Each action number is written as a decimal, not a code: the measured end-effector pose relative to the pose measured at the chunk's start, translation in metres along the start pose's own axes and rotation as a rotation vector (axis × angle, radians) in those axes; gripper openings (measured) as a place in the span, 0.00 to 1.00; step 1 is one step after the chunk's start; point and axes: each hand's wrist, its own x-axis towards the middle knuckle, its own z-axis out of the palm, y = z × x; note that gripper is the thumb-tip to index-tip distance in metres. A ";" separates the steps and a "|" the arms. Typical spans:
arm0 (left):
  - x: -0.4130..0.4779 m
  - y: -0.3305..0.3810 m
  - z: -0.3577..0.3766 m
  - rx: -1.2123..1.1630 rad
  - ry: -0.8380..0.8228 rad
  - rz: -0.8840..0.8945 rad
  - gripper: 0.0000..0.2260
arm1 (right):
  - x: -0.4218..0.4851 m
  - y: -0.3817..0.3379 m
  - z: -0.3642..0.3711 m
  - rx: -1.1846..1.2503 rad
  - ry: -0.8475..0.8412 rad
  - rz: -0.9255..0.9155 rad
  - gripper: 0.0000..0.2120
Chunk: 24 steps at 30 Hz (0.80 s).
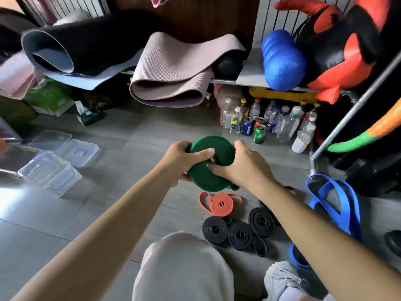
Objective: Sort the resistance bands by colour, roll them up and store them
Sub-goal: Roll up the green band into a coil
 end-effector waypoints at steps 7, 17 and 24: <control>0.081 -0.120 -0.006 -0.328 0.176 -0.180 0.25 | 0.074 0.046 0.113 0.030 -0.219 0.209 0.27; 0.133 -0.302 0.008 -0.300 0.301 -0.418 0.10 | 0.076 0.114 0.296 0.053 -0.503 0.461 0.28; 0.169 -0.365 0.002 -0.270 0.440 -0.451 0.12 | 0.101 0.118 0.365 0.017 -0.550 0.453 0.28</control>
